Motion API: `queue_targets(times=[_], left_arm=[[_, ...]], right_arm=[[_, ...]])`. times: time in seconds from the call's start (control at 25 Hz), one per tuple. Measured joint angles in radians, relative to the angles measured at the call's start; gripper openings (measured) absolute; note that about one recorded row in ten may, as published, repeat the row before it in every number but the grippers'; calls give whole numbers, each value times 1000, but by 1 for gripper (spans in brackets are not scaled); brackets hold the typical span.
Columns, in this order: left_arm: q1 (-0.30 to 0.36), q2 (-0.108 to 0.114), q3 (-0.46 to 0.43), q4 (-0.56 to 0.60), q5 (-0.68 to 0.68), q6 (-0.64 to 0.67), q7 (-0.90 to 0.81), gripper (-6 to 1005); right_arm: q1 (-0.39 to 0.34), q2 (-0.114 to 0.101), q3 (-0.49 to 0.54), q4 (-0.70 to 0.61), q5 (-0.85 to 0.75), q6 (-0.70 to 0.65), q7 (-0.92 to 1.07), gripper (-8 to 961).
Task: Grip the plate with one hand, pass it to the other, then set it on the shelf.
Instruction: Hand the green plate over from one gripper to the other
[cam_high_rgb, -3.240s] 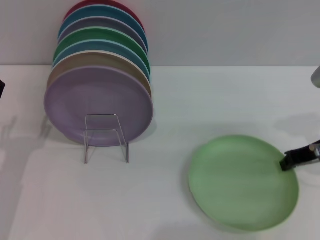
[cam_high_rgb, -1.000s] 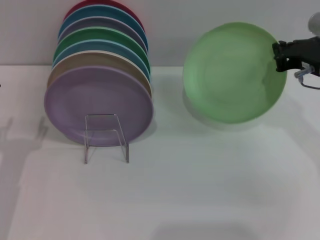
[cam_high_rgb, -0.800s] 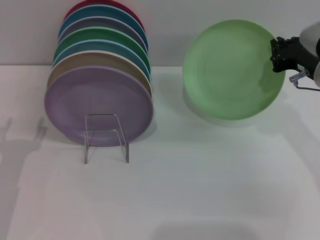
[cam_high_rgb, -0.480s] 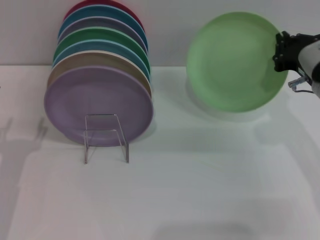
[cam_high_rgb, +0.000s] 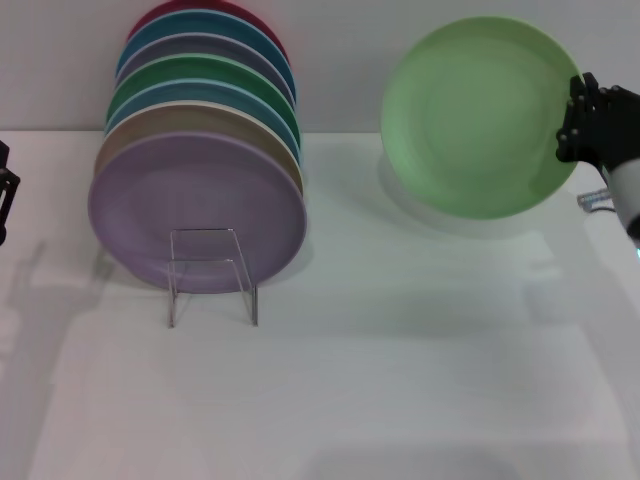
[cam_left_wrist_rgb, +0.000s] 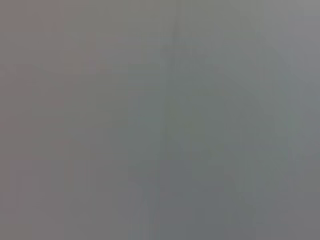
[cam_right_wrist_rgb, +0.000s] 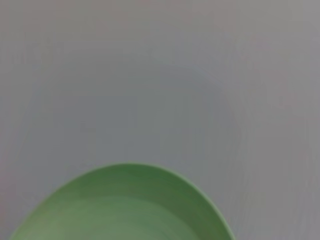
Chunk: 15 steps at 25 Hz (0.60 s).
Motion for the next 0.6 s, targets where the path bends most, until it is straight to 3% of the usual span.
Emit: queue_targets(times=[0.44,0.6], left_arm=[[31,-1,68,-4,-1,72,-7,806],[52,-1,139,-4,0,110,-26,806]], right_arm=[[21,2,-117,-192,0,-319,42,20],[30,3,-158,-288,0,-456,75,20]])
